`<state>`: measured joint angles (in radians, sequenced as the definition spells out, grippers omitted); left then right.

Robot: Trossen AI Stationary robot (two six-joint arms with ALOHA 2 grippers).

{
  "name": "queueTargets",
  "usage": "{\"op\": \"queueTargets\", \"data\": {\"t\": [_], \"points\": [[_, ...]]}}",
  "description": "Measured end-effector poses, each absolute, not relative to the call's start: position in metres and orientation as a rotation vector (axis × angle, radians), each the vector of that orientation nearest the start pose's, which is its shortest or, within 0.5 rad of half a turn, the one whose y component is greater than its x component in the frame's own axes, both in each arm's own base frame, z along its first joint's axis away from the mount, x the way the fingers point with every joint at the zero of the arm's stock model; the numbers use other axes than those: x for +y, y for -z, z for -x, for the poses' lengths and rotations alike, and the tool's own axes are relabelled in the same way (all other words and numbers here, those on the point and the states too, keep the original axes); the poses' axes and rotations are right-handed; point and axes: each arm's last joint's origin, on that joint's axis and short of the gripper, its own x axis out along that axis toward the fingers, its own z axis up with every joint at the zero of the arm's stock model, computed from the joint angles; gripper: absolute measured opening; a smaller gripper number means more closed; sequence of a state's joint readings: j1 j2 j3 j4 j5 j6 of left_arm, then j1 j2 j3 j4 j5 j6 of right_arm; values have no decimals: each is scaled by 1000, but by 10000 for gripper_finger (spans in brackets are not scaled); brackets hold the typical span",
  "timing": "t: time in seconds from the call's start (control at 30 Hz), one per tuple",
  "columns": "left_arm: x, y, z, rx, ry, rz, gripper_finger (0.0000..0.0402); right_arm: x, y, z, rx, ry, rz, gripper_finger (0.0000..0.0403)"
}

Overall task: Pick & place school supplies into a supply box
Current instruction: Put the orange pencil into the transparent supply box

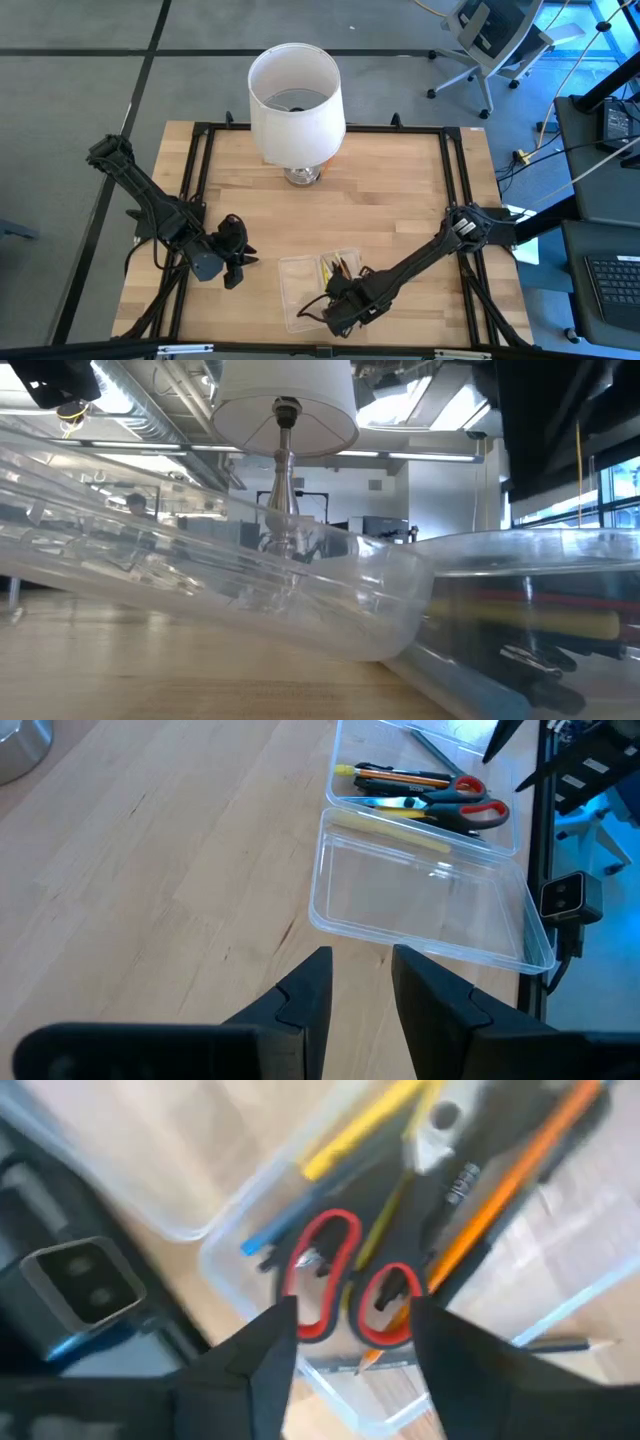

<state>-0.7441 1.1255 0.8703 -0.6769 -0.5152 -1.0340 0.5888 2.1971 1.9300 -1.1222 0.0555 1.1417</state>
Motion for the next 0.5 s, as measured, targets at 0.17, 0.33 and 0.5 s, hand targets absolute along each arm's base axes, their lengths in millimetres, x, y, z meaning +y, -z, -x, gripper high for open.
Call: {"op": "queueTargets", "data": {"t": [0.17, 0.33, 0.5], "points": [[-134, -263, -167, 757, -187, 432, 100, 248, -229, -374, 1338, 254, -445, 193], [-135, -264, -167, 755, -186, 434, 100, 248, -233, -375, 1327, 198, -381, 193], [-135, -264, -167, 753, -184, 437, 100, 246, -236, -374, 1300, 196, -323, 194]]}}
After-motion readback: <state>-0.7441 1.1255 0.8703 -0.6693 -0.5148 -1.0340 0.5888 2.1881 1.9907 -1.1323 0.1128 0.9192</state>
